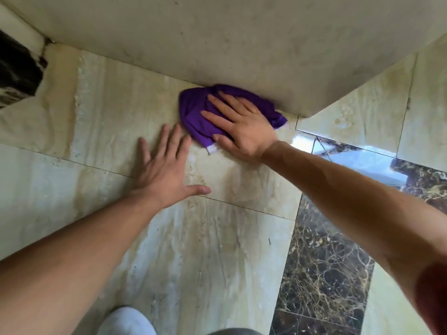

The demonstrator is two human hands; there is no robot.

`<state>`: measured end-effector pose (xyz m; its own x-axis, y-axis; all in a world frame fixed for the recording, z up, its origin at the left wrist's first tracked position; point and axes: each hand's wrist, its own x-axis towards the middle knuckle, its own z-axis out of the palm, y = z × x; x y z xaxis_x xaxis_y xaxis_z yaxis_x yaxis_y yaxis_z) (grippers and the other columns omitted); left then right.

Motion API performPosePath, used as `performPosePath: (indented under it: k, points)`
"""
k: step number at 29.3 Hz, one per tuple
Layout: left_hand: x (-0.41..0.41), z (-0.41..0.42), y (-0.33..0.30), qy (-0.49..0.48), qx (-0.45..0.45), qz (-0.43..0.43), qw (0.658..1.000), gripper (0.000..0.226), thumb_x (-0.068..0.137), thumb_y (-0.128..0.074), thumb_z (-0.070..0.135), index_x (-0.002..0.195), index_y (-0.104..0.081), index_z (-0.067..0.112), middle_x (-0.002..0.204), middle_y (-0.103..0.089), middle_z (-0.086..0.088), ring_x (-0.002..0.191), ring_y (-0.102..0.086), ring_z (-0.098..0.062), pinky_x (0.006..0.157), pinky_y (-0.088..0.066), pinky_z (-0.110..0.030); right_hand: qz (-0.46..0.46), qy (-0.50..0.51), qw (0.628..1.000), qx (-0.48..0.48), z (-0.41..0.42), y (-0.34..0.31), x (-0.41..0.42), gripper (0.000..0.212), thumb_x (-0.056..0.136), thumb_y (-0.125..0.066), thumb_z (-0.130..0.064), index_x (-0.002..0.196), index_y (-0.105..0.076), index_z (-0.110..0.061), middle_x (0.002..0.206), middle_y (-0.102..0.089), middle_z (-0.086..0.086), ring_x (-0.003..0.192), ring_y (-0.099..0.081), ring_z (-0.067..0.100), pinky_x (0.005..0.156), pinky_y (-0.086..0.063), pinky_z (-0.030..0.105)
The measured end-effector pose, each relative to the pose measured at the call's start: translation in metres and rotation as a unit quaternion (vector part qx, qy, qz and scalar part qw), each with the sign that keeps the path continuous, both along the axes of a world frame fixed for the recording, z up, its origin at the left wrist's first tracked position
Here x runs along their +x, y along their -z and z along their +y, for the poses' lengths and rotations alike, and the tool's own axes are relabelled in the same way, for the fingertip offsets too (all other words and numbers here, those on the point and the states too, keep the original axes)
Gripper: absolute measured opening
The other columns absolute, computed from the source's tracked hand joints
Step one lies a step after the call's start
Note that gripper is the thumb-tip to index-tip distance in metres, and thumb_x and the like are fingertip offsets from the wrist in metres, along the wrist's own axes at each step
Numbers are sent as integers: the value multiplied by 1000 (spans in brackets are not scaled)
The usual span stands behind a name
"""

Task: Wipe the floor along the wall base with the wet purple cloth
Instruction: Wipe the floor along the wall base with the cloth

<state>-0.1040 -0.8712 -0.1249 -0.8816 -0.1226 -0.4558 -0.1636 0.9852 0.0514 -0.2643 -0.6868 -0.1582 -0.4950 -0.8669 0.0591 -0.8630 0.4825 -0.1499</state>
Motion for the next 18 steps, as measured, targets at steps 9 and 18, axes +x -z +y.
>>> performPosePath:
  k: [9, 18]
  points:
    - [26, -4, -7, -124, 9, -31, 992, 146, 52, -38, 102, 157, 15, 17, 165, 26, -11, 152, 21, -37, 113, -5, -77, -26, -15, 999, 43, -31, -7, 3, 63, 101, -28, -67, 156, -31, -37, 168, -23, 1, 155, -18, 26, 125, -16, 43]
    - [37, -64, -3, -144, 25, -41, 988, 144, 43, -36, 104, 156, 19, 32, 163, 33, -5, 150, 26, -40, 106, -13, -84, 24, 29, 997, 73, 43, -6, 10, 57, 104, -33, -58, 157, -28, -36, 167, -26, 6, 153, -25, 32, 123, -23, 47]
